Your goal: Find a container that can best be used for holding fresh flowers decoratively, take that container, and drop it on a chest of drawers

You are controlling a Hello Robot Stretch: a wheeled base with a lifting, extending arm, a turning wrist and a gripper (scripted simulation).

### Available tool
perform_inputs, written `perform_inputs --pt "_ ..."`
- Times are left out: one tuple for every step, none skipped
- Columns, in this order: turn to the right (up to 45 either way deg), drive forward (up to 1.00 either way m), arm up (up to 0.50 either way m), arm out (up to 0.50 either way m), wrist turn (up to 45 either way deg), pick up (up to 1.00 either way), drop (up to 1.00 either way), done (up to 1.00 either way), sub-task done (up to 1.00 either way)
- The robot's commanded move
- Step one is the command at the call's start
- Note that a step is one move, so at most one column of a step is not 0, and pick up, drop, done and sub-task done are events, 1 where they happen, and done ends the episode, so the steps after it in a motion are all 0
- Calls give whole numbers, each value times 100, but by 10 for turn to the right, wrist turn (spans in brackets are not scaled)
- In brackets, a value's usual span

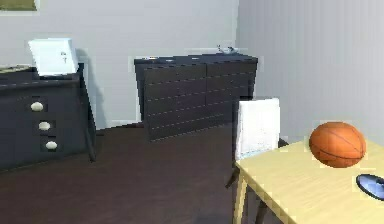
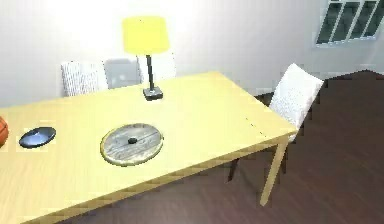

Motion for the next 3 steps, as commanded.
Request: perform_inputs --pt "-360 0 0 0 0 0 0 0 0" --pt "390 0 0 0 0 0 0 0 0" --pt "0 75 0 0 0 0 0 0 0"
